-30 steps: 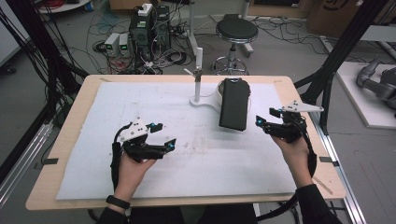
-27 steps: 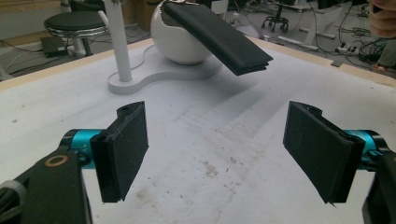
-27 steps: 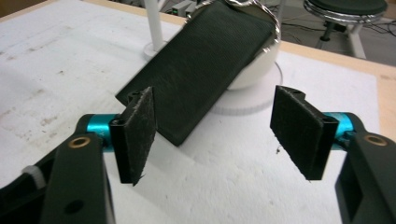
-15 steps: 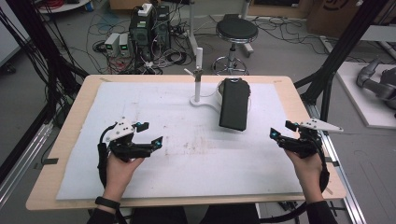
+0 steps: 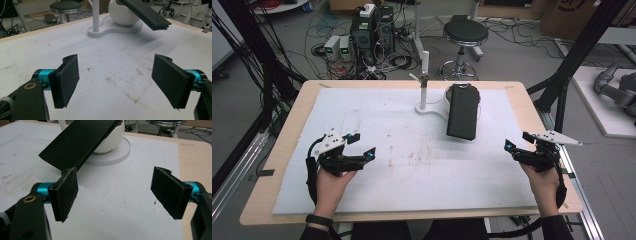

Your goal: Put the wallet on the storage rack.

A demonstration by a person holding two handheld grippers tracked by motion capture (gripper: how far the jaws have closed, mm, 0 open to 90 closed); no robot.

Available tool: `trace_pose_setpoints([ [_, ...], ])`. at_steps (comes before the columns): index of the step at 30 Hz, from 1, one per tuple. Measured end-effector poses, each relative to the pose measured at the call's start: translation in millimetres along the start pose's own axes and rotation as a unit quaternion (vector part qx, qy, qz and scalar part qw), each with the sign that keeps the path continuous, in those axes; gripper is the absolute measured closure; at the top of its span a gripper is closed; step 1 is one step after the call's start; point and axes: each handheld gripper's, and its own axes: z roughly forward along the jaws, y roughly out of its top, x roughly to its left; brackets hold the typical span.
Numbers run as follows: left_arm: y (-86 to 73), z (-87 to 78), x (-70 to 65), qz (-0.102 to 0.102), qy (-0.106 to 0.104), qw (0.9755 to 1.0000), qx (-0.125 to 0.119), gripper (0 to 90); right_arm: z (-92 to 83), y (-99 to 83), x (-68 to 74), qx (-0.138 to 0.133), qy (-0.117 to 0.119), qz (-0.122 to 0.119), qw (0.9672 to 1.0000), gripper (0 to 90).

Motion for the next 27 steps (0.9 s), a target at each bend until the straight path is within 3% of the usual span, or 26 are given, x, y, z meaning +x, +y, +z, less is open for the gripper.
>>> trace_pose_setpoints([
  [19,-7.5,-5.3,5.4,-0.005,0.026,0.9996,0.004,22.1,15.7,-10.4,-2.2,0.025,-0.008,-0.007,0.9996,22.0],
  [27,-8.6,-6.1,6.2,-0.007,0.026,0.9996,0.006,22.1,17.8,-11.3,-3.6,0.027,-0.012,-0.004,0.9996,21.9],
])
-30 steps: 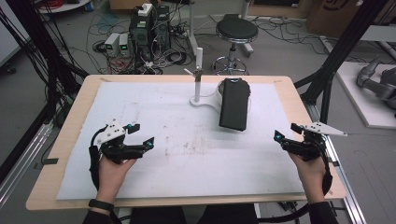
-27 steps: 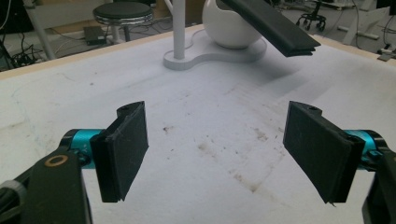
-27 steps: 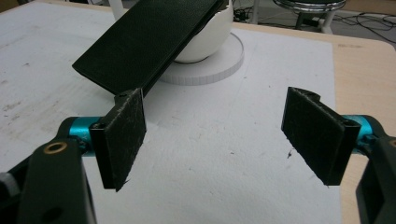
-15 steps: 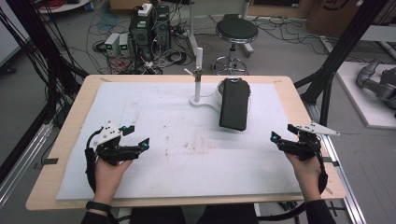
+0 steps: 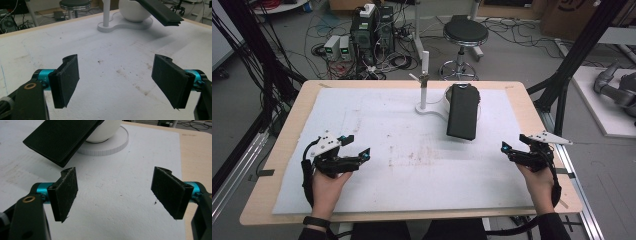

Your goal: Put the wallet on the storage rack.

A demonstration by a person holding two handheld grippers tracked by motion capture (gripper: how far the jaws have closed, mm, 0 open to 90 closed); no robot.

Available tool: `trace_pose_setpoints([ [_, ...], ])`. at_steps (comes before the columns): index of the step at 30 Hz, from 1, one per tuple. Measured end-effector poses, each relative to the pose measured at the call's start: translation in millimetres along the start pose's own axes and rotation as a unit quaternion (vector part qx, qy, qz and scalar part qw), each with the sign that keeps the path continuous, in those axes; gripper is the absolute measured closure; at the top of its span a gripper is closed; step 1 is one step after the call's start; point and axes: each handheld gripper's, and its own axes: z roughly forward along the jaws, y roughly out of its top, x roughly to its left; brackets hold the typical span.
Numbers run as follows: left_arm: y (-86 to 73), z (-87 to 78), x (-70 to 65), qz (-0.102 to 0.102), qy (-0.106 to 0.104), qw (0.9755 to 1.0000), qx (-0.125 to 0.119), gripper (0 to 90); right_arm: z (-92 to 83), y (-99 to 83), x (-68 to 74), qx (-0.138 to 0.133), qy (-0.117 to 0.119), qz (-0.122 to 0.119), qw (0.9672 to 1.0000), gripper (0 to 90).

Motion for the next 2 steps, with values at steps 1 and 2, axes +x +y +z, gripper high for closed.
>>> trace_pose_setpoints([
  [1,-0.1,-0.3,0.2,0.0,-0.001,1.0,0.001,22.1,0.5,0.1,0.1,0.0,-0.001,0.001,1.0,21.9],
  [2,-0.3,-0.6,0.6,0.0,-0.001,1.0,0.001,22.1,0.9,0.0,0.1,0.001,0.0,0.001,1.0,21.9],
])
